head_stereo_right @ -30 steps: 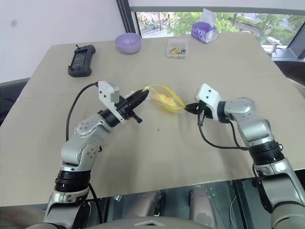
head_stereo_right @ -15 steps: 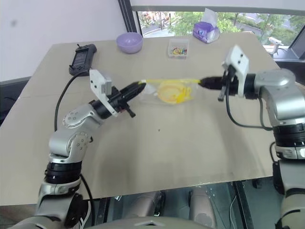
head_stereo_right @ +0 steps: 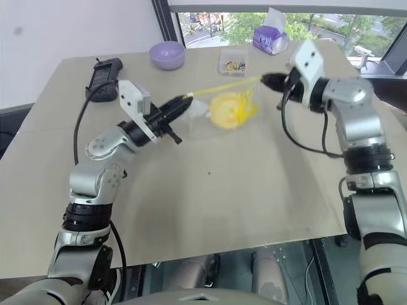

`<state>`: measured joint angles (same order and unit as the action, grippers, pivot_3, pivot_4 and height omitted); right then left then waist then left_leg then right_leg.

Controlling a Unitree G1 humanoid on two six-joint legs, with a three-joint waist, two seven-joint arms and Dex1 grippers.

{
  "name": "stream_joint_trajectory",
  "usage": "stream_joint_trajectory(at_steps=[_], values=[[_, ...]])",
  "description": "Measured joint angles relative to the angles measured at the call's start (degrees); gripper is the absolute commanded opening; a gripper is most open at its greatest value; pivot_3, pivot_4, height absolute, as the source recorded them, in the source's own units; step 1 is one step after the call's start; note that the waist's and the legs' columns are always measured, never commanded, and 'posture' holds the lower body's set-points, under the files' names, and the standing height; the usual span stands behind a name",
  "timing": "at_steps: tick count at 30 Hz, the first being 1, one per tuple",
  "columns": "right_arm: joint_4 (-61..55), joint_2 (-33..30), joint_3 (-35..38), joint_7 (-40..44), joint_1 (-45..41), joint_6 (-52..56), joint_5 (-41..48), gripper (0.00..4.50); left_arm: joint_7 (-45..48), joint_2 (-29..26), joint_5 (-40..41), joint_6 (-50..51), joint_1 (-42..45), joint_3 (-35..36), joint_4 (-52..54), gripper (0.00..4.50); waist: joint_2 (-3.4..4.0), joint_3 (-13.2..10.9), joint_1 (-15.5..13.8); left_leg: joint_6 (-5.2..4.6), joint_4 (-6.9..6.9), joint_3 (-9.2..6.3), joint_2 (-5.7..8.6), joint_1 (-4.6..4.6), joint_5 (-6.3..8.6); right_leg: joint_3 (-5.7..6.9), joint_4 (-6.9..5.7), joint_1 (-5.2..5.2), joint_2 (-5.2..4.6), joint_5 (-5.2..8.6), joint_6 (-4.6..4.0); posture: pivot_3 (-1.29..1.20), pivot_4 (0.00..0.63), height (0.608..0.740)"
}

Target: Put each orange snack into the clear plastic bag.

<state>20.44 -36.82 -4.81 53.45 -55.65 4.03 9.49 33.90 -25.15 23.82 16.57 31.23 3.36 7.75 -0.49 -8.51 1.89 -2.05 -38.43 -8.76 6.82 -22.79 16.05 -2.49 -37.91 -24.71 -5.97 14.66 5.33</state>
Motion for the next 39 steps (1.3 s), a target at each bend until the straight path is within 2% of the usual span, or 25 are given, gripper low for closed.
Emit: stream_joint_trajectory(at_steps=[3, 7, 9, 12, 13, 14, 15, 18, 22, 25, 30, 39], values=[[-2.0, -0.6, -0.1, 0.6, 2.9, -0.9, 0.0, 0.03, -0.5, -0.1, -1.1, -1.0, -1.4, -0.1, 0.6, 0.00, 0.00, 0.0, 0.2, -0.01, 0.00, 0.02, 0.03, -0.01, 0.00, 0.04, 0.01, 0.01, -0.05, 0.00, 0.00, 0.00, 0.150, 0.736], [-13.9, -11.0, -3.9, 11.6, 20.1, 2.2, 0.3, 0.03, 6.1, -3.9, -0.3, 2.3, -16.5, -6.4, 7.9, 0.00, 0.03, 0.0, 0.1, -0.06, 0.08, 0.03, 0.05, -0.05, 0.03, 0.15, 0.05, -0.02, -0.12, 0.01, -0.02, 0.00, 0.150, 0.736], [-14.8, -13.7, -4.1, 12.6, 24.8, 5.3, 0.1, 0.03, 7.9, -5.4, 0.8, 4.6, -22.0, -7.3, 9.9, 0.00, 0.07, 0.0, 0.4, -0.08, 0.10, 0.09, 0.05, -0.07, 0.04, 0.06, 0.02, -0.11, -0.10, 0.01, -0.01, 0.00, 0.150, 0.736], [-14.9, -14.6, -2.7, 10.7, 26.6, 6.7, -0.9, 0.75, 8.9, -7.6, 1.1, 6.0, -26.2, -7.2, 12.1, 0.00, 0.20, -0.1, 0.5, 0.02, 0.06, 0.33, -0.13, 0.32, -0.01, -0.15, -0.17, 0.01, -0.07, -0.16, -0.23, 0.00, 0.150, 0.736], [-15.1, -14.1, -2.6, 9.1, 26.8, 6.0, -2.0, 1.26, 8.9, -7.4, 0.9, 5.8, -27.5, -7.6, 12.8, 0.00, 0.21, -0.1, 0.4, 0.05, 0.09, 0.34, -0.21, 0.65, -0.02, -0.14, -0.17, 0.34, -0.02, -0.19, -0.27, 0.00, 0.150, 0.736], [-15.3, -13.9, -2.6, 8.2, 27.4, 5.5, -2.8, 1.52, 8.8, -6.9, 0.8, 5.8, -28.3, -8.1, 12.9, 0.00, 0.20, -0.1, 0.2, 0.04, 0.16, 0.32, -0.23, 0.94, -0.01, -0.09, -0.13, 0.65, -0.01, -0.18, -0.27, 0.00, 0.150, 0.736], [-15.7, -13.9, -2.6, 7.4, 28.5, 4.9, -3.7, 2.14, 8.6, -6.4, 0.6, 5.9, -29.1, -8.5, 13.0, 0.00, 0.20, -0.1, -0.2, -0.08, 0.17, 0.30, -0.25, 1.16, 0.07, -0.04, -0.09, 0.92, 0.03, -0.18, -0.27, 0.00, 0.150, 0.736], [-17.6, -14.0, -2.7, 6.7, 30.4, 4.5, -5.2, 3.52, 7.3, -5.3, 0.0, 5.8, -29.0, -8.1, 13.0, 0.00, 0.20, -0.1, -1.1, -0.01, 0.10, 0.30, -0.21, 1.12, 0.02, -0.04, -0.09, 0.92, 0.15, -0.20, -0.24, 0.00, 0.150, 0.736], [-25.4, -13.8, -2.4, 6.2, 31.0, 4.4, -4.9, 3.52, 5.7, -2.7, 0.5, 5.8, -28.7, -7.4, 13.0, 0.00, 0.20, -0.1, -1.4, 0.00, 0.07, 0.29, -0.19, 0.99, 0.02, -0.04, -0.02, 0.82, 0.10, -0.21, -0.22, 0.00, 0.150, 0.736], [-34.1, -9.4, -2.3, 3.4, 30.8, 4.1, -4.9, 3.52, 3.5, 1.4, 3.7, 7.9, -27.4, -6.4, 13.7, 0.00, 0.18, -0.1, -1.3, 0.00, 0.10, 0.26, -0.24, 0.89, 0.02, -0.04, 0.02, 0.70, 0.03, -0.21, -0.22, 0.00, 0.150, 0.736], [-44.4, -3.7, -7.4, 0.6, 30.5, 8.0, -6.1, 3.52, -0.8, 5.7, 4.5, 9.2, -24.3, -6.4, 14.4, 0.00, 0.09, 0.0, -1.8, 0.00, 0.05, 0.26, -0.18, 0.90, 0.02, -0.03, 0.03, 0.75, 0.11, -0.21, -0.22, 0.00, 0.150, 0.736], [-44.6, 1.3, -12.9, -2.8, 27.1, 9.8, -12.6, 3.52, -0.4, 6.1, 2.0, 8.8, -24.2, -11.0, 15.1, 0.00, 0.09, 0.0, -1.7, 0.01, 0.08, 0.25, -0.19, 0.92, 0.02, -0.03, 0.00, 0.73, 0.16, -0.21, -0.23, 0.00, 0.150, 0.736]])
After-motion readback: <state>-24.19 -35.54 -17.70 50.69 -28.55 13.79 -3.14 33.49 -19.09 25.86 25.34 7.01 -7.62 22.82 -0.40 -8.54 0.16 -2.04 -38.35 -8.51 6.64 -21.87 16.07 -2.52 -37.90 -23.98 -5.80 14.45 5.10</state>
